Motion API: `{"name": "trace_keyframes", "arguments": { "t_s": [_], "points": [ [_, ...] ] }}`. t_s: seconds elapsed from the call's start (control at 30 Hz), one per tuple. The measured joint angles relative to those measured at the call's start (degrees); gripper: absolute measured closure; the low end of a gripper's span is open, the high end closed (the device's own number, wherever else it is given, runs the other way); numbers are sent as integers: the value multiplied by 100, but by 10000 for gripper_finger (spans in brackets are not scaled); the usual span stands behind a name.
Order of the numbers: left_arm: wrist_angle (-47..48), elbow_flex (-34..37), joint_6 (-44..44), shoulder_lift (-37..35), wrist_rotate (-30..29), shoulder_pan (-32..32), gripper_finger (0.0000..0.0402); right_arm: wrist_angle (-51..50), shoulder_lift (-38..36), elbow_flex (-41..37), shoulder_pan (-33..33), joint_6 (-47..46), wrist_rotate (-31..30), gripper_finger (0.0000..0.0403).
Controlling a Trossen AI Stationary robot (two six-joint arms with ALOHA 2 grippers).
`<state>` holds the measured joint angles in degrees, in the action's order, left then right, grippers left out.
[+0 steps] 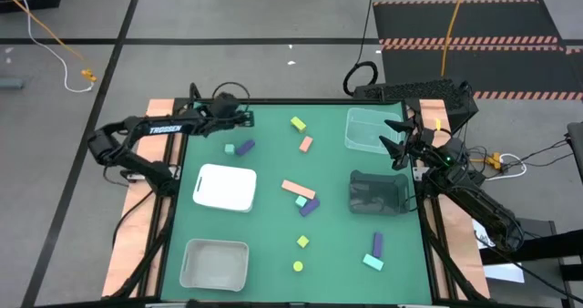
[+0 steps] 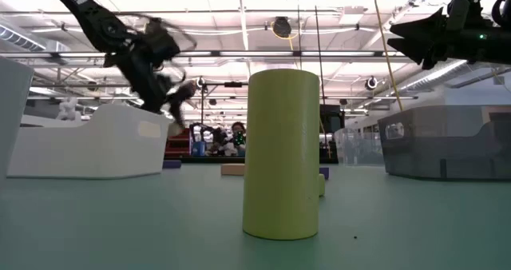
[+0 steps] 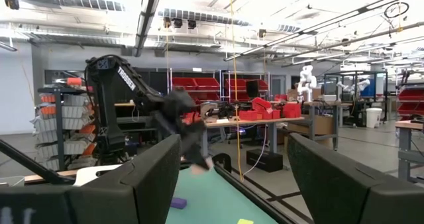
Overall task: Sort & place blocks by color
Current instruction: Put the top left brown block into the white bin
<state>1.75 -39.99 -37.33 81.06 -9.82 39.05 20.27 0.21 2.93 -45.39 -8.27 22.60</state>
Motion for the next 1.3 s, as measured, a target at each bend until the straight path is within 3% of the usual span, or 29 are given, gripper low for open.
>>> {"name": "trace_keyframes", "arguments": {
  "t_s": [0.27, 0.5, 0.63, 0.9, 1.17, 1.3],
  "points": [
    [-3136, -9, 2309, -138, 1750, -1071, 269, -6, 2, 1, -2, -2, -1, 133],
    [-4262, -9, 4219, -136, 1870, -2305, 269, -22, 2, 1, 0, -2, -1, 133],
    [-4248, -9, 4569, -136, 1861, -2790, 269, -21, 2, 0, -1, -1, -1, 133],
    [-2845, -9, 3365, -139, 1831, -3333, 269, -20, 2, -1, 0, 0, 1, 133],
    [40, 2, 1244, -814, 1790, -3751, 269, -32, 2, 1, 0, 0, 1, 133],
    [1576, -7, 333, -1248, 1344, -4014, 266, -44, 2, 0, 0, 0, 1, 133]
  ]
}}
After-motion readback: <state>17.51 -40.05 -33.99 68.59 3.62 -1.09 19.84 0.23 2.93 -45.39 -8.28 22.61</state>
